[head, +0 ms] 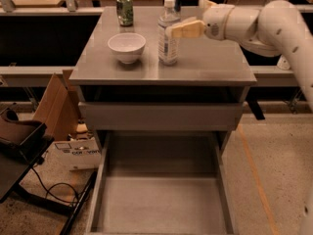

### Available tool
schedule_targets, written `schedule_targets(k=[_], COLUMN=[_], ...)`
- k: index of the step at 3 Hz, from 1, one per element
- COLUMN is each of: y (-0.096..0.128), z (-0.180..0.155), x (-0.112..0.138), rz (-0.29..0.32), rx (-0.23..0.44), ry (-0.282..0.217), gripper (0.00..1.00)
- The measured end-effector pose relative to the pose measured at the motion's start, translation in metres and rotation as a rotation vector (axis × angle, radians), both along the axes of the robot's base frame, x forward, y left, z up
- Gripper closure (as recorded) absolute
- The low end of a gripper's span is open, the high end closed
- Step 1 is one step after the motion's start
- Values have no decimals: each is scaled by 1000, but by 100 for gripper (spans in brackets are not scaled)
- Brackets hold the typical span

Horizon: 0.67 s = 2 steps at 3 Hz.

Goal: Place blue plastic bottle into middle drawer

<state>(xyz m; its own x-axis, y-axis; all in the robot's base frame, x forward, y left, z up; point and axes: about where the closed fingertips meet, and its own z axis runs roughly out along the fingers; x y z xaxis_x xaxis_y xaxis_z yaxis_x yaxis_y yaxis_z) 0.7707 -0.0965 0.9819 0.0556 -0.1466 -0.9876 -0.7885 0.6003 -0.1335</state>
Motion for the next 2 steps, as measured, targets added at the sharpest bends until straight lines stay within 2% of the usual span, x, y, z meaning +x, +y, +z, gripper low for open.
schedule_targets(k=[1,2], y=[22,37], z=[-5,-15], x=[30,45], rz=[36,53], rx=[75,101], ry=[8,28], gripper=[0,18])
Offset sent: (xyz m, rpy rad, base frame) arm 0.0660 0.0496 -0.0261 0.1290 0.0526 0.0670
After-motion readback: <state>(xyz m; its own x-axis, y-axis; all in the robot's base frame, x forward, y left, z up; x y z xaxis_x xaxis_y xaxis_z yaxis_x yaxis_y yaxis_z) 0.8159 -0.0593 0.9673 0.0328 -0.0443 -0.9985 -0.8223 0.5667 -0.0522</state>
